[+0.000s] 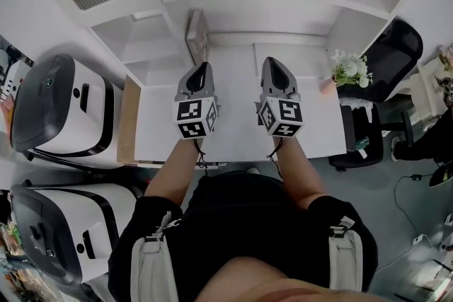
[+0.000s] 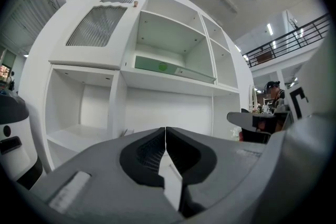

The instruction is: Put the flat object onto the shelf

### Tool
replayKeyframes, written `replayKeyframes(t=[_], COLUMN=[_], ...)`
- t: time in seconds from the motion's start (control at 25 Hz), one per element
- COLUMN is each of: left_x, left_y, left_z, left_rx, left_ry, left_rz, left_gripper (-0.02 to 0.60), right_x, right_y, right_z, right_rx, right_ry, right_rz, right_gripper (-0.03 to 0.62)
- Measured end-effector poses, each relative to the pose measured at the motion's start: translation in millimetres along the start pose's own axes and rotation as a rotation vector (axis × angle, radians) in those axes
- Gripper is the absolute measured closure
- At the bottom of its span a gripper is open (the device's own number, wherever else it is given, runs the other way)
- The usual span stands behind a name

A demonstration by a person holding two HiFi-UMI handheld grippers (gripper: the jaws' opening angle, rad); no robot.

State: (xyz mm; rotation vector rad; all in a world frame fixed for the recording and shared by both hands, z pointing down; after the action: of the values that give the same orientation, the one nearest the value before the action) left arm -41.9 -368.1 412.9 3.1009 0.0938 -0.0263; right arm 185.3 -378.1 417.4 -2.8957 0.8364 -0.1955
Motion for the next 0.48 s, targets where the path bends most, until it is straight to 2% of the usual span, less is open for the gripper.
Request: replayKeyframes(t=[0.48], left_x=[0.9], left_y=[-4.6], left_z=[2.5], left_rx=[0.0], left_ry=[-0.008], left_rz=[0.008], left_gripper=[0.563], right_x=[1.3], right_y=[-2.7], right_z=[1.4], right_rx=[-0.001], right_ry=[0.012], right_rz=[0.006], right_gripper=[0.595])
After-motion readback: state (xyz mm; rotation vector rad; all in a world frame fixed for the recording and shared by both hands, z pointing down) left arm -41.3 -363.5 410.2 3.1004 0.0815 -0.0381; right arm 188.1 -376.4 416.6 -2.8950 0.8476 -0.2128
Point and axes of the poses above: the fingertips, and each gripper's own axes: y forward along the fingers, x to its right, z out of its top, the point moved 10 cm from there along -y, backward along the fingers, and after that the axes turned 13 degrees about z, right-handed, at the moved point
